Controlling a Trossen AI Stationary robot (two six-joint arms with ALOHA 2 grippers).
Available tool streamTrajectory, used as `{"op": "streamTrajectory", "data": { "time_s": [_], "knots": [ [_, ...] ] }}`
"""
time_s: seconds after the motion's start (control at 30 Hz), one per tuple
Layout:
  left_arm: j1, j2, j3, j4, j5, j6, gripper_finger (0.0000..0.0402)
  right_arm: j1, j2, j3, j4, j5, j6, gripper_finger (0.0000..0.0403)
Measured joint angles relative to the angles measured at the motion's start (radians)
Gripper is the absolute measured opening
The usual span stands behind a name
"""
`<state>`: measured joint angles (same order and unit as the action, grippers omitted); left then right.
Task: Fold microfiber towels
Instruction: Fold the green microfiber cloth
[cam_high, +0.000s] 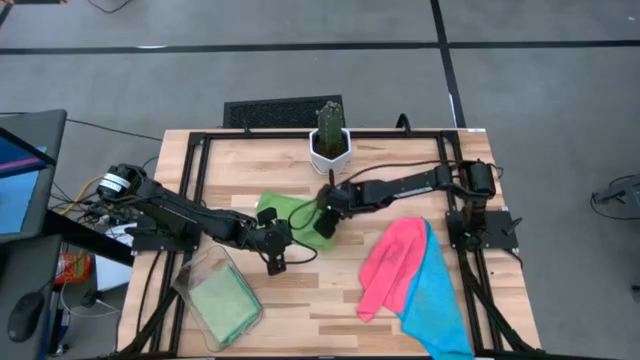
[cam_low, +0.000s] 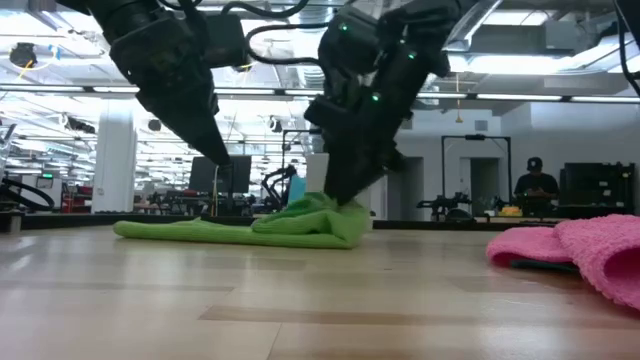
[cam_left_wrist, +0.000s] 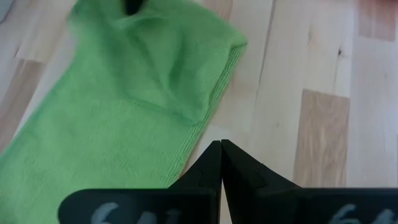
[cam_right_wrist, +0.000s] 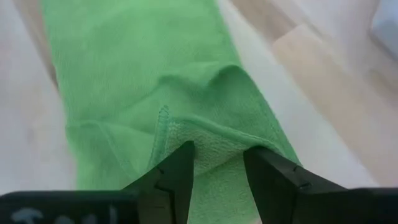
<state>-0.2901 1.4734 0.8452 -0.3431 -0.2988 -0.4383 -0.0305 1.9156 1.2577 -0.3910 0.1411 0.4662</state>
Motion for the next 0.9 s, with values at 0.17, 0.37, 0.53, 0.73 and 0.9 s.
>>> {"op": "streamTrajectory", "data": {
  "time_s": [0.17, 0.37, 0.53, 0.73, 0.9],
  "knots": [
    [0.000, 0.000, 0.000, 0.011, -0.002, -0.001, 0.0000, -0.062, 0.018, 0.039, 0.048, -0.001, 0.011, 0.0165],
    [0.000, 0.000, 0.000, 0.013, 0.005, -0.012, 0.0000, -0.107, 0.021, 0.038, 0.079, -0.065, 0.126, 0.0165],
    [0.000, 0.000, 0.000, 0.012, 0.004, -0.012, 0.0000, -0.107, -0.005, 0.043, 0.287, -0.090, 0.136, 0.0165],
    [-0.003, 0.000, 0.000, 0.008, 0.008, -0.013, 0.0000, -0.108, -0.001, 0.039, 0.165, -0.090, 0.139, 0.0166],
    [-0.013, 0.000, 0.000, -0.010, 0.010, -0.012, 0.0000, -0.092, -0.001, 0.038, 0.018, -0.060, 0.114, 0.0166]
  ]
}}
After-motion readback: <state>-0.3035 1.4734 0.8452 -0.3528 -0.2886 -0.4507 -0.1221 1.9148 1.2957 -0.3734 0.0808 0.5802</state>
